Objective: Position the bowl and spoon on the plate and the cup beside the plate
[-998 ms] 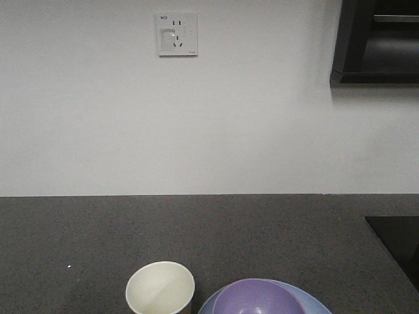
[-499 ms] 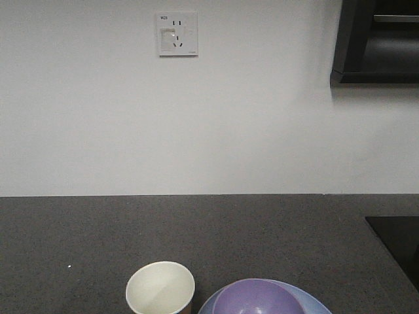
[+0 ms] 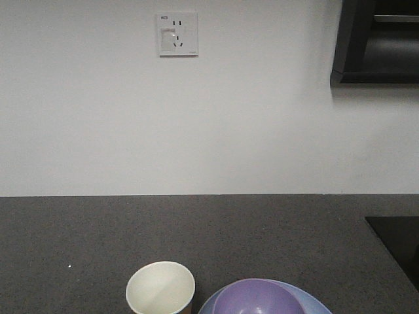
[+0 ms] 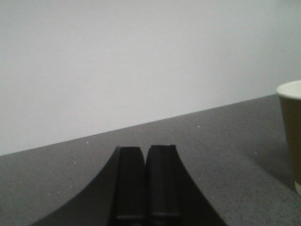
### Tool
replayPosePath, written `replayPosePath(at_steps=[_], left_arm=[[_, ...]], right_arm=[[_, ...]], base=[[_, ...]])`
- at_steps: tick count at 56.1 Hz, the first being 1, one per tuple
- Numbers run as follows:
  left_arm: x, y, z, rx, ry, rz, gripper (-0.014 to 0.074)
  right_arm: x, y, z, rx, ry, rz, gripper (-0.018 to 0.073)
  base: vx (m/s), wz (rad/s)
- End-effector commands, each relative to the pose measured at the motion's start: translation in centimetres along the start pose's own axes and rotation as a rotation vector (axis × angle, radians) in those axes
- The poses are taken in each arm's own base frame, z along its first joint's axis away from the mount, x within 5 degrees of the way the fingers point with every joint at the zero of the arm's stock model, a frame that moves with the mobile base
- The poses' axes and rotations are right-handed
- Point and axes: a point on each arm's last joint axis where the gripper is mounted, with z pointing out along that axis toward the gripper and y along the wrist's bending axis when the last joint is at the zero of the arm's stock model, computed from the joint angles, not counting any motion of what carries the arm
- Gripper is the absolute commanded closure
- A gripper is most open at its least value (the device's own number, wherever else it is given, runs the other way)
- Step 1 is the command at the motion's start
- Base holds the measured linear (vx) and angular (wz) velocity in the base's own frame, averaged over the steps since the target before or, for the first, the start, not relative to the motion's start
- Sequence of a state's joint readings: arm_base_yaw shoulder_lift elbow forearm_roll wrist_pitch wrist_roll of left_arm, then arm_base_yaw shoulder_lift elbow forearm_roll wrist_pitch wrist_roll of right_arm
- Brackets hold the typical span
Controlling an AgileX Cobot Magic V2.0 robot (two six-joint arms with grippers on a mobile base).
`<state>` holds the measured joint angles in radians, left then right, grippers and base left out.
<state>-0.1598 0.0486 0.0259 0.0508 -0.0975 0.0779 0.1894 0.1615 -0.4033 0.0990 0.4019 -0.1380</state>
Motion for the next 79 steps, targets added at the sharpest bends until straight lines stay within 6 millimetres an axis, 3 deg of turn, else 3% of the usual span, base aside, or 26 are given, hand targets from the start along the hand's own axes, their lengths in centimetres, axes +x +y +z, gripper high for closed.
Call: replayPosePath(at_steps=[1, 64, 69, 79], left_arm=[[-1.8, 0.2, -0.3, -0.02, -0.135, -0.006, 0.0596], [-1.9, 0.3, -0.8, -0.023, -0.16, -0.012, 0.0596], [-1.9, 0.3, -0.8, -0.023, -0.16, -0.012, 0.0596], [-1.9, 0.3, -0.8, -0.023, -0.16, -0.012, 0.0596]], right_arm=[[-1.6, -0.2, -0.2, 0.015, -0.099, -0.015, 0.0568], [-1.4, -0.2, -0.1, 0.017, -0.08, -0.026, 0.0568], [-0.4, -0.2, 0.3, 0.027, -0.06, -0.03, 0.0568], [4.8, -0.3, 1.4, 0.067, -0.028, 0.021, 0.0568]], base=[[0.0, 0.0], [0.0, 0.0], [0.0, 0.0], [0.0, 0.0]])
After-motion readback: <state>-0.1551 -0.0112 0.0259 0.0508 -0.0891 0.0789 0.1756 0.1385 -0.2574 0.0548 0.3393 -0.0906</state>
